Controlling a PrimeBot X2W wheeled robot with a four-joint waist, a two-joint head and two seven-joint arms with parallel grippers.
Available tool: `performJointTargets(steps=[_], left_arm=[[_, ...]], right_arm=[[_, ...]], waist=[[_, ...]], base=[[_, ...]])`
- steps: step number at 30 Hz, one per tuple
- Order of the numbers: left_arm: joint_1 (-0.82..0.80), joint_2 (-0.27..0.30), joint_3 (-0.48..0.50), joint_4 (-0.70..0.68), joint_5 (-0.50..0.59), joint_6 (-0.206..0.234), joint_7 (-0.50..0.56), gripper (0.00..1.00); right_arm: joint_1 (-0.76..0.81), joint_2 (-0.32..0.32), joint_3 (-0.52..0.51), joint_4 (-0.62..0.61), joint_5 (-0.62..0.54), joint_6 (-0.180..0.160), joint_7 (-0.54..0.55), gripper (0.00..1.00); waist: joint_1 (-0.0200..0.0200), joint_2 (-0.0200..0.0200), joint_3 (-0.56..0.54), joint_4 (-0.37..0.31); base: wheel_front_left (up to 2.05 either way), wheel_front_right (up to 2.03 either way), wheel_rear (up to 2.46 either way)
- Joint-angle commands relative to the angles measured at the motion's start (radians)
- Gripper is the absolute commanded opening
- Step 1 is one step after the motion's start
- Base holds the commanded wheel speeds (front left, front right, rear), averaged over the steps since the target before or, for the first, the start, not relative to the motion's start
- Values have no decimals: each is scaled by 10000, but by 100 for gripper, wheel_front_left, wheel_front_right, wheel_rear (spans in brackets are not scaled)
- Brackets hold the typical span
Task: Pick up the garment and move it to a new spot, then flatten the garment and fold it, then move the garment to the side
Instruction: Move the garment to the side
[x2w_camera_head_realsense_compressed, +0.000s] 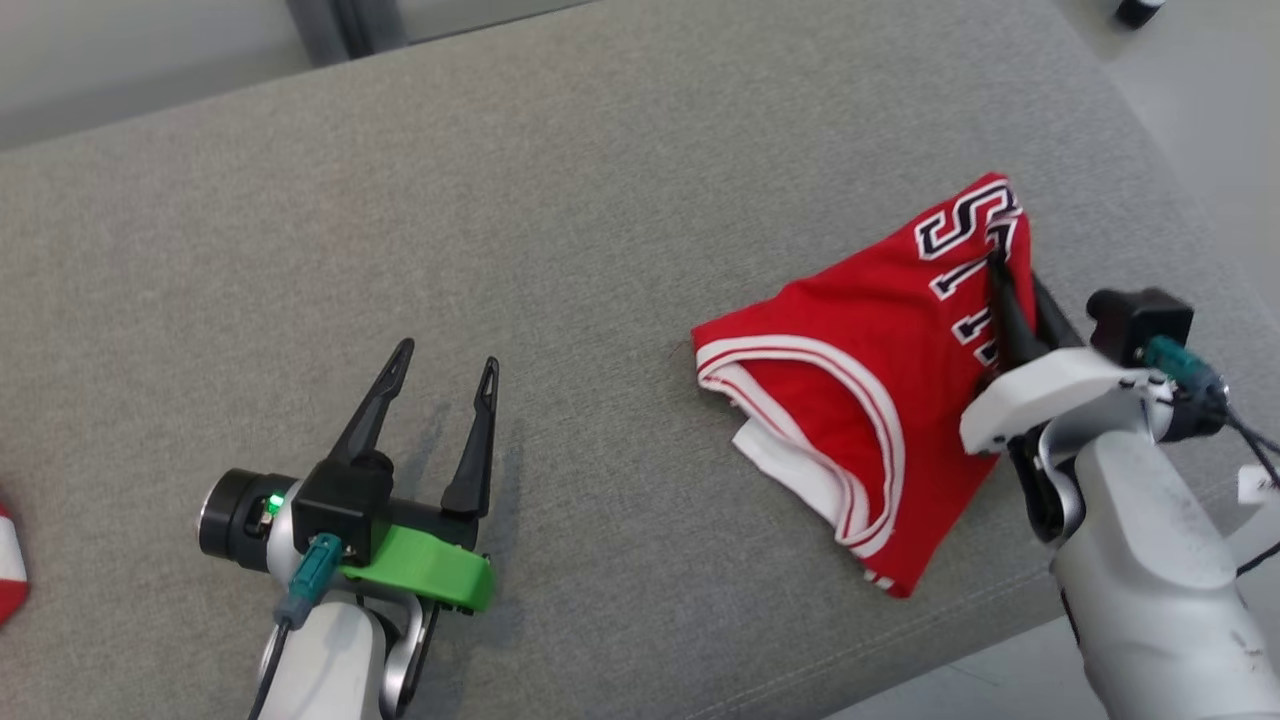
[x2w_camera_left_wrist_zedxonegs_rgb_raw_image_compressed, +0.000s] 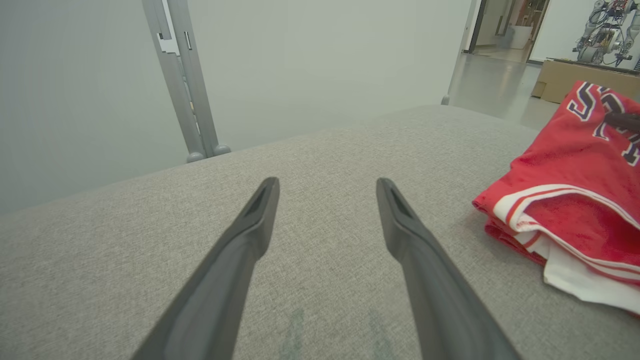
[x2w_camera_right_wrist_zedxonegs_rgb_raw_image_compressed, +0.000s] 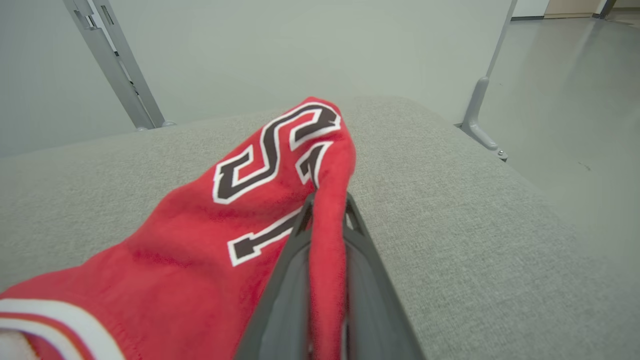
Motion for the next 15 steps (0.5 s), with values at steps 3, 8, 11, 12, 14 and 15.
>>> performJointTargets(steps=[3, 8, 11, 12, 14, 15], left_arm=[[-343, 225, 83, -63, 166, -24, 9, 100], [-706, 515, 139, -340, 326, -56, 9, 100], [-823, 664, 122, -486, 383, -56, 9, 100], [-868, 704, 119, -538, 395, -58, 9, 100], [-969, 776, 105, -602, 393, -63, 9, 100], [-995, 799, 91, -629, 396, -61, 9, 100]], right_arm=[[-854, -374, -203, 327, -337, -16, -2, 0], [-2297, -1134, -1248, 946, -892, -16, -2, 0], [-2917, -1554, -2121, 1307, -1517, -16, -2, 0], [-3132, -1721, -2407, 1429, -1806, -16, -2, 0], [-3454, -1911, -3119, 1592, -2252, -16, -2, 0], [-3568, -2015, -3520, 1676, -2473, -17, -3, 0]], waist=[[-1, 0, 1598, 1145], [-1, 0, 2403, 1533], [-1, 0, 2772, 1725], [-1, 0, 2881, 1774], [-1, 0, 3072, 1844], [-1, 0, 3149, 1874]], base=[[0, 0, 0], [0, 0, 0], [0, 0, 0], [0, 0, 0], [0, 0, 0], [0, 0, 0]])
